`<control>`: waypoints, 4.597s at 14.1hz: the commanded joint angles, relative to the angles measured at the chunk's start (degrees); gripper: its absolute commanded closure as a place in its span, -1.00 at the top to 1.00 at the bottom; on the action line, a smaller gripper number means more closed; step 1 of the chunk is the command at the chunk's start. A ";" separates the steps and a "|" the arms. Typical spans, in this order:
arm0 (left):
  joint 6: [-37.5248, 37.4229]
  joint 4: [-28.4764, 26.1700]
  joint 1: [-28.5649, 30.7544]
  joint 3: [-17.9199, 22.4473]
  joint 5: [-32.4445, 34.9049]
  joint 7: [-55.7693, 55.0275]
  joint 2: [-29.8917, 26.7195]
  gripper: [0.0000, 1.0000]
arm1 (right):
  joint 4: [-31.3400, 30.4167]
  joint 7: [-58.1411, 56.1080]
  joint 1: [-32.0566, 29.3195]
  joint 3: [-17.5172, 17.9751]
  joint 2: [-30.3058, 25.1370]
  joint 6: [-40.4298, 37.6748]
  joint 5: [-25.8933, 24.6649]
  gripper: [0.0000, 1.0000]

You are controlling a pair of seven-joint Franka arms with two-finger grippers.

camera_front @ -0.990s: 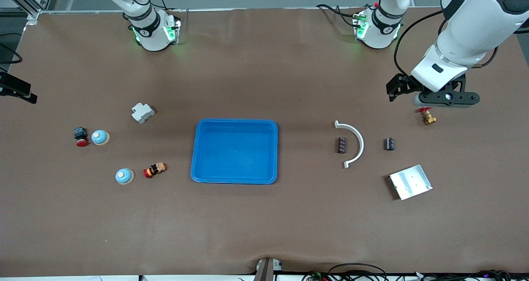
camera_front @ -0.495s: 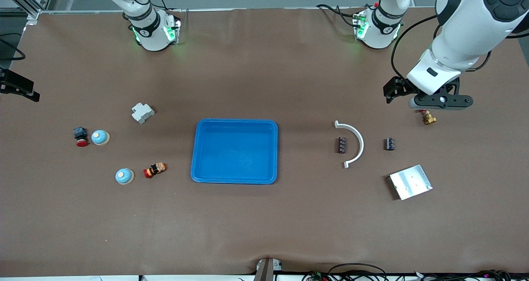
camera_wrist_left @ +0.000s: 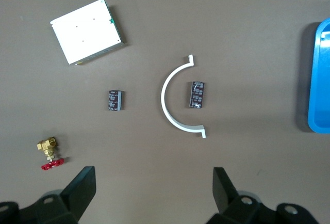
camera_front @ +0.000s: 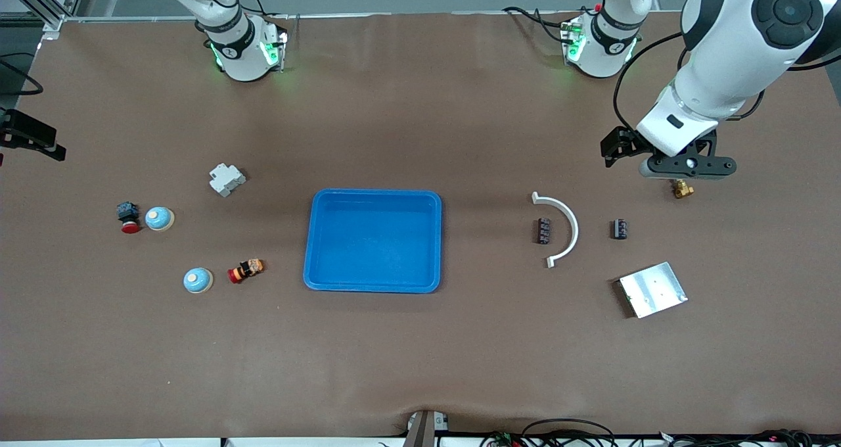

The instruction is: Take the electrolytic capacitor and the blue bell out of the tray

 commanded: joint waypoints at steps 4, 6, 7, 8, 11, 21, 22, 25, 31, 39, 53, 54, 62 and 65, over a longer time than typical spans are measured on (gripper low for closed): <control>3.19 -2.31 0.48 -0.61 -1.05 -0.44 -1.24 1.00 | -2.15 -0.24 0.50 0.07 -2.63 -0.53 -0.60 1.00; 4.51 -3.70 0.48 -0.61 -1.05 -0.44 -1.41 1.00 | -2.50 -0.24 0.58 0.07 -2.72 -0.44 -0.60 1.00; 5.38 -4.32 0.30 -0.69 -1.05 -0.53 -1.50 1.00 | -3.03 -0.24 0.58 0.07 -3.16 -0.01 -0.60 1.00; 5.83 -4.50 0.21 -0.69 -1.05 -0.53 -1.33 1.00 | -3.03 -0.24 0.50 0.07 -3.16 0.17 -0.60 1.00; 6.27 -4.77 0.04 -0.78 -1.05 -0.53 -1.07 1.00 | -3.03 -0.24 0.50 -0.02 -3.08 0.26 -0.60 1.00; 6.45 -4.85 0.21 -2.80 -1.05 -0.53 -1.15 1.00 | -3.82 -0.16 0.85 0.07 -3.52 0.62 -0.60 1.00; 6.27 -4.85 0.13 -2.89 -1.05 -0.53 -1.24 1.00 | -3.91 -0.16 0.85 -0.02 -3.60 0.61 -0.60 1.00; 6.27 -4.85 0.21 -4.82 -0.88 -0.52 -1.76 1.00 | -3.82 -0.16 1.55 -0.02 -3.52 1.05 -0.69 1.00; 11.00 -4.50 0.48 -6.14 -0.70 -1.58 1.48 1.00 | -4.00 -0.24 1.46 -0.02 -3.34 1.32 -0.69 1.00; 16.55 -4.33 -1.89 -7.02 -0.35 -5.08 9.30 1.00 | -4.18 -0.24 1.55 -0.10 -3.25 2.46 -0.78 1.00; 18.75 -2.93 -3.22 -6.93 0.52 -8.17 11.33 1.00 | -4.18 -0.24 1.37 -0.19 -3.34 1.93 -0.78 1.00; 18.06 -2.23 -3.04 -6.93 1.92 -8.17 10.98 1.00 | -4.18 -0.24 1.37 -0.19 -3.34 1.93 -0.78 1.00; -4.96 15.43 -2.42 -6.23 2.82 -5.81 9.66 1.00 | -4.09 -0.24 1.37 -0.19 -3.25 2.28 -0.78 1.00; -7.34 19.30 -2.34 -6.14 2.73 -5.27 9.66 1.00 | -3.56 -0.25 1.20 -0.19 -2.90 2.46 -0.95 1.00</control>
